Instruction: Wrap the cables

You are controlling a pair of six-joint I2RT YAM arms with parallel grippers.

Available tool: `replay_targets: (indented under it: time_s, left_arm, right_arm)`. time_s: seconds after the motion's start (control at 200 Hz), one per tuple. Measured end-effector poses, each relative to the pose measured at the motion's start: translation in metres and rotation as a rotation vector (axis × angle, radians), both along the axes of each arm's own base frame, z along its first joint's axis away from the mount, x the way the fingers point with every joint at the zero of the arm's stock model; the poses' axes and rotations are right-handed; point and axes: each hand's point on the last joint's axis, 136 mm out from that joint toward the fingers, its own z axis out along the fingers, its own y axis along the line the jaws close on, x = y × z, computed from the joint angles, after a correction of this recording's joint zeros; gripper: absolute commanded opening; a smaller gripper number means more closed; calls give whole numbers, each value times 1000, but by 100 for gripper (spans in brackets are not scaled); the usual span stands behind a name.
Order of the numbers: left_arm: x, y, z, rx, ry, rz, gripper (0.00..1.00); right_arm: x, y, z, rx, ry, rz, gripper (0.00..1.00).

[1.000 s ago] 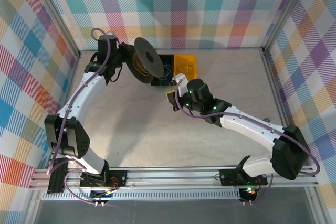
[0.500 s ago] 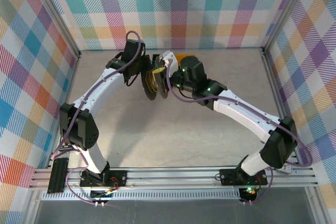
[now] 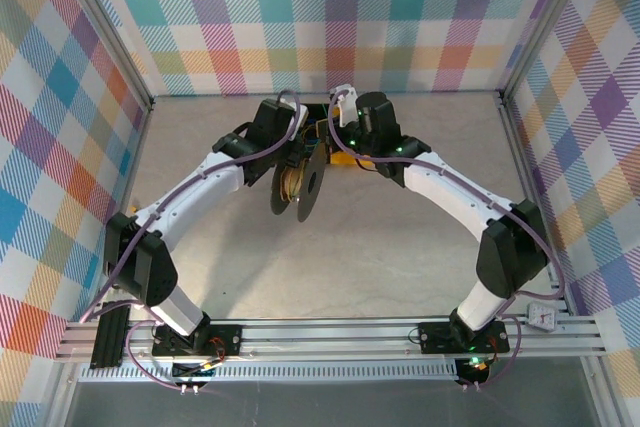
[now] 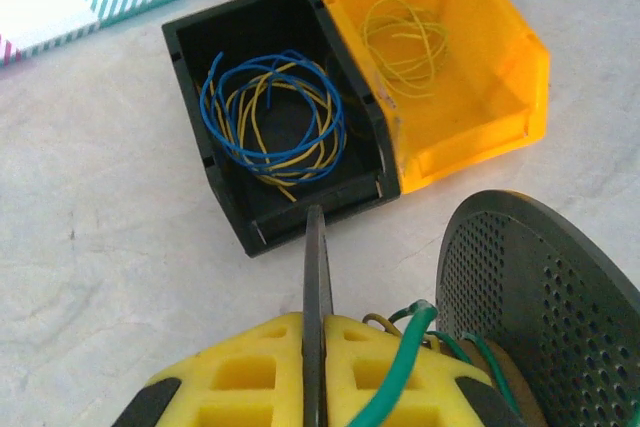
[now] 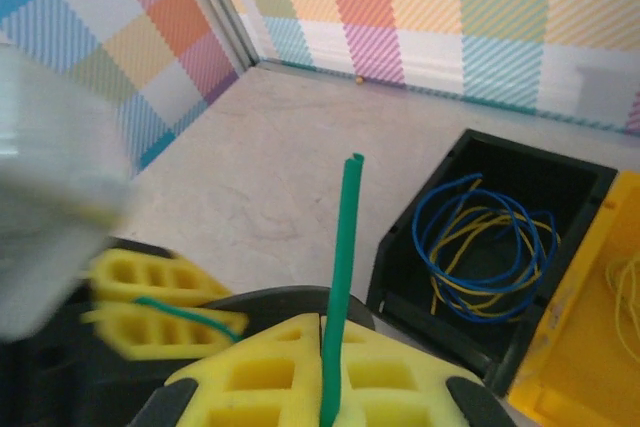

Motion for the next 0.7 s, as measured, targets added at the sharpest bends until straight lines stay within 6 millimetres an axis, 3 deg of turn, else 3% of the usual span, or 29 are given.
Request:
replay_targets:
  time_s: [0.4, 0.7]
  left_arm:
    - [-31, -25, 29, 103, -303, -230, 0]
    - [-41, -41, 39, 243, -420, -312, 0]
  right_arm:
    - [14, -24, -50, 69, 225, -22, 0]
    - [11, -30, -60, 130, 337, 25, 1]
